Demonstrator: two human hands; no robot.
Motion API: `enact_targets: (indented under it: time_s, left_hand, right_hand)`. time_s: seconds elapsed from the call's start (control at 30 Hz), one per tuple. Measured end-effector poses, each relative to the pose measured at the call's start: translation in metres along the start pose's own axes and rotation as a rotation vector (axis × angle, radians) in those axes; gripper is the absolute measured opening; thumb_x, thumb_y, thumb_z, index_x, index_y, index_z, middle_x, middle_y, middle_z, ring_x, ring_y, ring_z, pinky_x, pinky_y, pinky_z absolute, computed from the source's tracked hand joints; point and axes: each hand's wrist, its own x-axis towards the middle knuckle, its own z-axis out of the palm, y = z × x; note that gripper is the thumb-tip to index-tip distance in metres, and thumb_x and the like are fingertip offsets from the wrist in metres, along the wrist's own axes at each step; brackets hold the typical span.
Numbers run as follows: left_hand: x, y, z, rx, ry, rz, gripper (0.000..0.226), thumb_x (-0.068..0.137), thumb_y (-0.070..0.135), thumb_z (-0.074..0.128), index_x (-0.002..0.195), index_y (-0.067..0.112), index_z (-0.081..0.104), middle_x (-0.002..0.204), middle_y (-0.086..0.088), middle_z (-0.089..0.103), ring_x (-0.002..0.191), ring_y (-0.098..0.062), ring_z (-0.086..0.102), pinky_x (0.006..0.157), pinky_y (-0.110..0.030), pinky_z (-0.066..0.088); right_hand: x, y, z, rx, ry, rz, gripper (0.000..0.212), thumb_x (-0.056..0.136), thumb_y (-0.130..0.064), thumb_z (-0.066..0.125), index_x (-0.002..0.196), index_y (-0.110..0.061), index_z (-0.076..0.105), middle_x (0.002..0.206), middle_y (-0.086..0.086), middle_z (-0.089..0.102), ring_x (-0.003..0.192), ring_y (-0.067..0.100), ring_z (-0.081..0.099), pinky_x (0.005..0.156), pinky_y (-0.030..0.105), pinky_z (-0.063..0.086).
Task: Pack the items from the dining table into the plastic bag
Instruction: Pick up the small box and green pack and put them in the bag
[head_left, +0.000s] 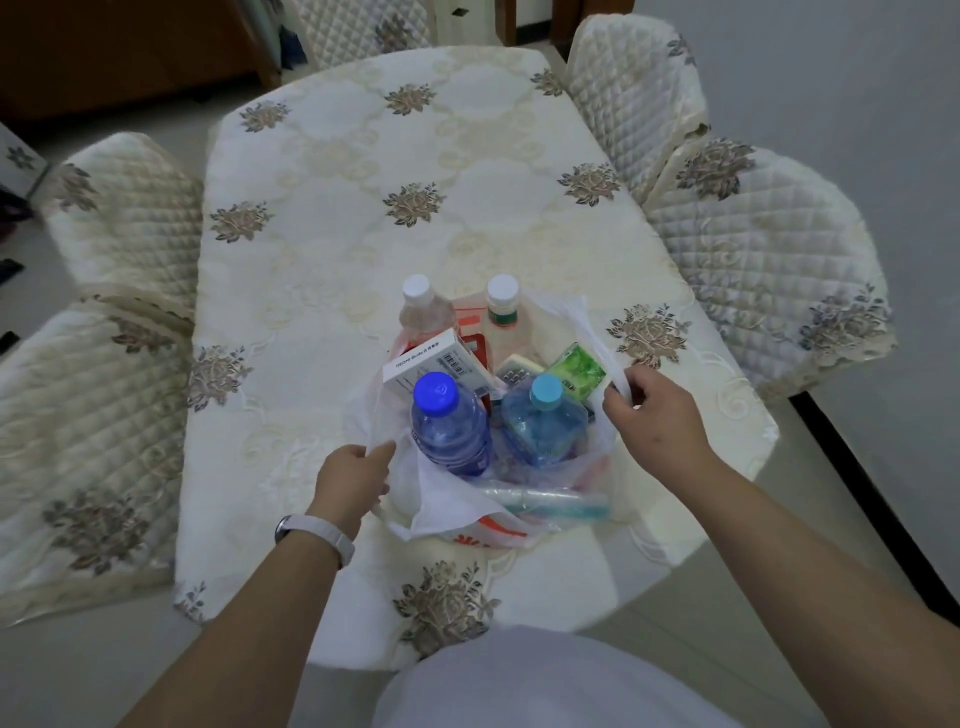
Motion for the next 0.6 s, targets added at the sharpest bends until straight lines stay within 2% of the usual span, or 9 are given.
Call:
enact_targets:
  time_s: [0.03, 0.1, 0.2, 0.27, 0.33, 0.4, 0.5, 0.6]
  left_hand:
    - [-0.004, -0.002, 0.000, -0.037, -0.019, -0.006, 0.024, 0.092, 0.027, 0.061, 0.090, 0.003, 0.064, 0.097, -0.018, 0.071, 0.073, -0.027, 0.065, 0.062, -0.036, 0.052]
    - [-0.013, -0.002, -0.002, -0.071, -0.022, 0.002, 0.012, 0.090, 0.015, 0.060, 0.089, 0.003, 0.065, 0.086, -0.014, 0.070, 0.070, -0.025, 0.062, 0.059, -0.031, 0.049]
    - [-0.030, 0.007, -0.007, -0.179, -0.034, 0.048, 0.007, 0.091, 0.013, 0.060, 0.088, 0.007, 0.064, 0.080, -0.009, 0.067, 0.062, -0.021, 0.062, 0.061, -0.031, 0.049]
    - [-0.044, 0.017, -0.013, -0.321, -0.028, 0.090, 0.007, 0.092, 0.011, 0.060, 0.086, 0.010, 0.062, 0.077, -0.006, 0.064, 0.060, -0.019, 0.061, 0.061, -0.031, 0.048]
    - [-0.060, 0.029, -0.022, -0.477, -0.017, 0.133, 0.010, 0.093, 0.010, 0.058, 0.084, 0.013, 0.059, 0.073, -0.003, 0.061, 0.058, -0.015, 0.059, 0.058, -0.028, 0.046]
    - [-0.078, 0.045, -0.032, -0.623, -0.015, 0.188, 0.014, 0.094, 0.008, 0.058, 0.082, 0.015, 0.057, 0.068, -0.001, 0.059, 0.054, -0.011, 0.058, 0.055, -0.024, 0.046]
    - [-0.103, 0.067, -0.047, -0.778, -0.023, 0.296, 0.020, 0.095, 0.006, 0.055, 0.078, 0.016, 0.057, 0.060, 0.003, 0.058, 0.049, -0.008, 0.055, 0.049, -0.018, 0.047]
    - [-0.122, 0.088, -0.063, -0.858, -0.037, 0.436, 0.023, 0.095, 0.003, 0.053, 0.076, 0.015, 0.057, 0.058, 0.005, 0.058, 0.048, -0.007, 0.053, 0.047, -0.017, 0.045]
  right_hand:
    - [-0.002, 0.000, -0.001, 0.029, -0.014, -0.002, 0.023, 0.087, -0.024, 0.060, 0.072, -0.009, 0.053, 0.067, 0.006, 0.055, 0.061, 0.018, 0.044, 0.059, 0.034, 0.039]
    - [-0.006, -0.001, -0.005, 0.088, -0.020, -0.001, 0.021, 0.088, -0.022, 0.060, 0.071, -0.011, 0.054, 0.066, 0.004, 0.055, 0.060, 0.016, 0.044, 0.058, 0.031, 0.037]
    - [-0.009, -0.005, -0.011, 0.142, 0.003, -0.009, 0.020, 0.088, -0.022, 0.060, 0.071, -0.011, 0.056, 0.063, 0.000, 0.053, 0.058, 0.011, 0.042, 0.057, 0.025, 0.037]
    - [-0.010, -0.010, -0.015, 0.172, 0.014, -0.035, 0.020, 0.088, -0.021, 0.060, 0.070, -0.012, 0.057, 0.062, -0.002, 0.052, 0.056, 0.007, 0.042, 0.054, 0.018, 0.034]
    - [-0.010, -0.016, -0.021, 0.193, 0.019, -0.066, 0.020, 0.088, -0.021, 0.060, 0.071, -0.011, 0.059, 0.064, 0.000, 0.055, 0.058, 0.007, 0.044, 0.054, 0.016, 0.034]
    - [-0.008, -0.025, -0.027, 0.207, 0.037, -0.103, 0.021, 0.089, -0.021, 0.058, 0.072, -0.009, 0.060, 0.067, 0.004, 0.058, 0.061, 0.011, 0.047, 0.055, 0.018, 0.034]
    - [-0.003, -0.043, -0.038, 0.262, 0.083, -0.158, 0.023, 0.089, -0.021, 0.058, 0.072, -0.005, 0.059, 0.071, 0.011, 0.062, 0.065, 0.020, 0.053, 0.061, 0.030, 0.040]
    - [0.000, -0.066, -0.051, 0.323, 0.130, -0.221, 0.026, 0.088, -0.023, 0.057, 0.070, -0.005, 0.059, 0.067, 0.009, 0.063, 0.058, 0.013, 0.051, 0.056, 0.030, 0.039]
